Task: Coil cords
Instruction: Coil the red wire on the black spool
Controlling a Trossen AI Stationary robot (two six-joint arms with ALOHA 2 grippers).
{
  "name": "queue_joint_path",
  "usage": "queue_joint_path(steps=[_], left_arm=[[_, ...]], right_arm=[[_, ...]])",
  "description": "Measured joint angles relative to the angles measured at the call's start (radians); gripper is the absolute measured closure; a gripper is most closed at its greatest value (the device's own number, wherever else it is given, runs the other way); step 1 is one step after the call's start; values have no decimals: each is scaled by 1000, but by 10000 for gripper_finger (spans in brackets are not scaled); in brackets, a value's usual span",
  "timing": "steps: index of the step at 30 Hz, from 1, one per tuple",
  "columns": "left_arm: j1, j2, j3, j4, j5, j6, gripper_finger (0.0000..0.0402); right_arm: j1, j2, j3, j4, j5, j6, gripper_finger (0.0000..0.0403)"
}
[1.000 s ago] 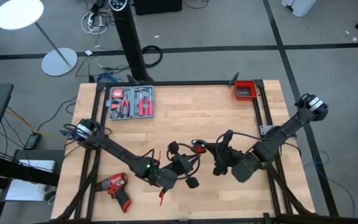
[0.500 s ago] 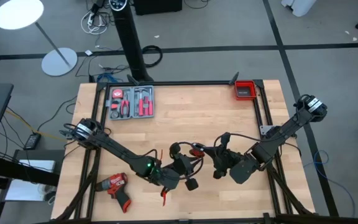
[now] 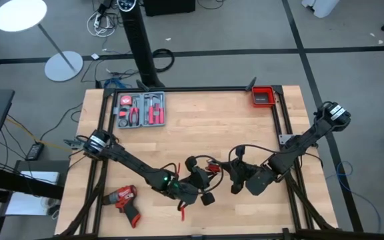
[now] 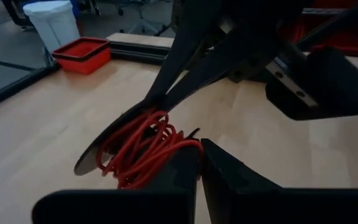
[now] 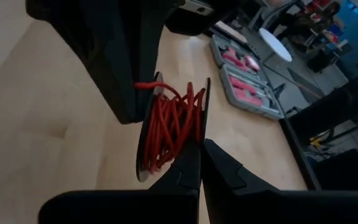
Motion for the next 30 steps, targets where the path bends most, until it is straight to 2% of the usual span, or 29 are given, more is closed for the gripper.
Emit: queue_joint_path(steps=[6, 16, 30], left_arm=[[17, 43, 1, 11, 26, -56, 377], [47, 117, 1, 58, 105, -104, 377], [66, 161, -1, 103, 178, -88, 377]], right_arm=[[0, -1, -53, 20, -16, 24, 402], [-5, 1, -129, 47, -113, 94, 403], [-10, 1, -159, 44, -168, 182, 402]])
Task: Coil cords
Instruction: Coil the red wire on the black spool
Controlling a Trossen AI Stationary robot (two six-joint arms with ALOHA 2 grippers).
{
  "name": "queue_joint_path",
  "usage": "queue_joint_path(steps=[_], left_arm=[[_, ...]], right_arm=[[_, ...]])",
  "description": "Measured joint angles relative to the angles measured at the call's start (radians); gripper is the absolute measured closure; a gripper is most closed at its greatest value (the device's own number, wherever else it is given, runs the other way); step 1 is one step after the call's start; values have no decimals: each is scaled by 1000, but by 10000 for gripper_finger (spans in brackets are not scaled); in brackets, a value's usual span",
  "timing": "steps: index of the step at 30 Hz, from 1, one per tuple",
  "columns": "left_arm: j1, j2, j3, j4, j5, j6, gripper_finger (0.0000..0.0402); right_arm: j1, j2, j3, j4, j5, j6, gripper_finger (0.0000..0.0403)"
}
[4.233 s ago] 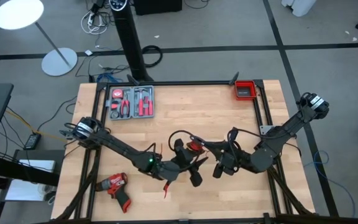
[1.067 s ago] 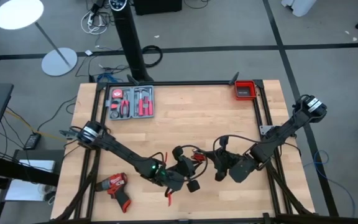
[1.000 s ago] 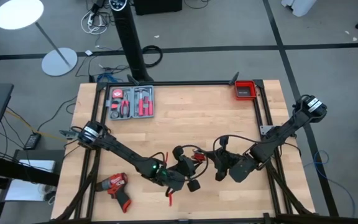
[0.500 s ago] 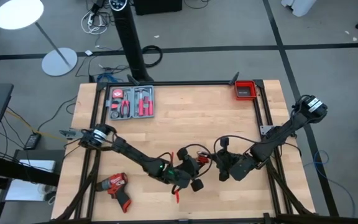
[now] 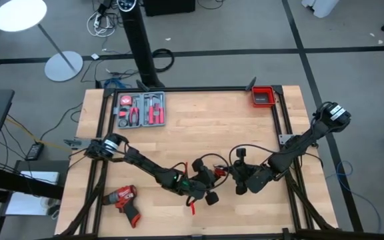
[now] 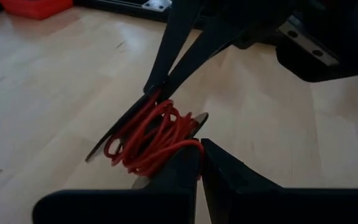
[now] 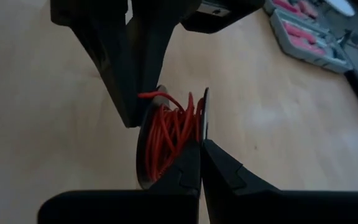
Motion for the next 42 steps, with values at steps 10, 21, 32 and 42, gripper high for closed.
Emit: queue_joint_path(steps=[10, 21, 32, 42], left_arm=[[2, 0, 0, 12, 32, 11, 377], [5, 0, 0, -2, 45, -42, 373], [12, 0, 0, 21, 95, -64, 337], [13, 0, 0, 44, 96, -64, 349]], right_arm=[[-3, -2, -79, 125, -10, 84, 401], [-5, -2, -112, 165, -13, 72, 401], [-5, -2, -115, 181, -13, 46, 401], [-5, -2, -115, 181, -13, 47, 401]])
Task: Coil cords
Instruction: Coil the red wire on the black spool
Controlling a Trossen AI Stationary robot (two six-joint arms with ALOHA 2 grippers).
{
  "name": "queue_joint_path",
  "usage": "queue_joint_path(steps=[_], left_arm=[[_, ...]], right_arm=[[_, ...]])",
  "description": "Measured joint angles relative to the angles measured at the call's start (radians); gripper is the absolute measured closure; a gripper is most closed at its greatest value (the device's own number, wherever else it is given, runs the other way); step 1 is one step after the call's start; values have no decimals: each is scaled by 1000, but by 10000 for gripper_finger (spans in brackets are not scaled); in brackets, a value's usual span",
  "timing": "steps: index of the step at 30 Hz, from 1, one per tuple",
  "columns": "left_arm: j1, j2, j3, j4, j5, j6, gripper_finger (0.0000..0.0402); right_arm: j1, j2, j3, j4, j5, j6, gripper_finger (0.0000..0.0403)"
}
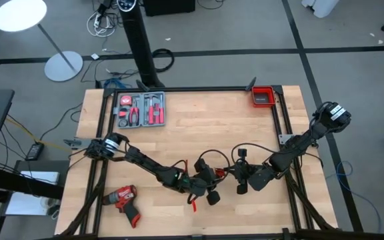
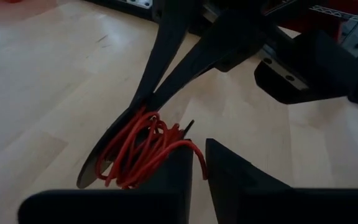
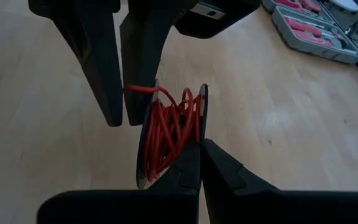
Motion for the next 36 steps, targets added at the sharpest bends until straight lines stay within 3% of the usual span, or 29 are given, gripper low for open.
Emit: queue_joint_path(steps=[7, 22, 31, 36], left_arm=[[1, 0, 0, 3, 0, 8, 395], [6, -9, 3, 33, -2, 32, 401], [11, -10, 154, -114, 18, 109, 401], [11, -10, 171, -115, 35, 109, 401]], right_arm=[[0, 0, 0, -10, 0, 1, 400], [-7, 0, 1, -92, -24, 16, 401], [-19, 0, 2, -98, -21, 29, 402], [-20, 0, 1, -94, -19, 39, 403]])
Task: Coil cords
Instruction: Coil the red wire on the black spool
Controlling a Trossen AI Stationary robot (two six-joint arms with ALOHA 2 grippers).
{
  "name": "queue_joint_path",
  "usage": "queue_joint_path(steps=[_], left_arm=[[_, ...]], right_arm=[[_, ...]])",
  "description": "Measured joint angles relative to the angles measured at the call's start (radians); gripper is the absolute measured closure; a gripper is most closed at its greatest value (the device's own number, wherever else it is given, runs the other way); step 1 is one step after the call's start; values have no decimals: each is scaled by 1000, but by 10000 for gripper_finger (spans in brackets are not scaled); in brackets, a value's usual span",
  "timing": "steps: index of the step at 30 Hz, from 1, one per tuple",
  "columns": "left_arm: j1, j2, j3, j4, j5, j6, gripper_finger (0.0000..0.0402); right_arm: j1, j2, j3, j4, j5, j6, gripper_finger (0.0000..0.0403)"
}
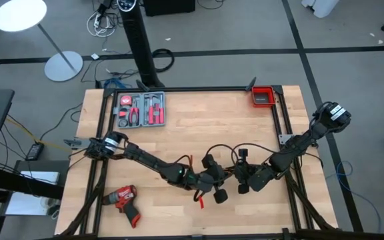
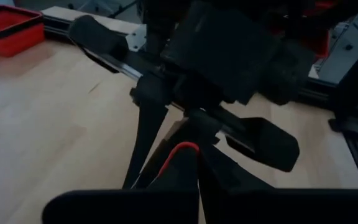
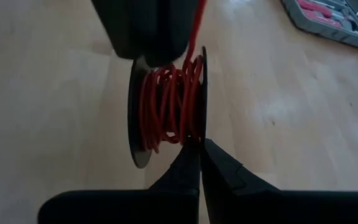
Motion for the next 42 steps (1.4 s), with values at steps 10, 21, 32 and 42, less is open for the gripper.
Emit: queue_joint_path(steps=[10, 21, 32, 42], left_arm=[[-1, 23, -1, 7, 34, -21, 399], [17, 72, -4, -1, 95, -28, 378], [27, 73, -4, -75, 96, -88, 367], [33, 74, -5, -105, 75, -89, 367]], right_arm=[[-3, 1, -1, 14, -4, 14, 403], [-23, 1, -1, 42, -51, 16, 391], [-19, 1, -1, 30, -87, 21, 381], [-21, 1, -1, 38, -148, 18, 372]])
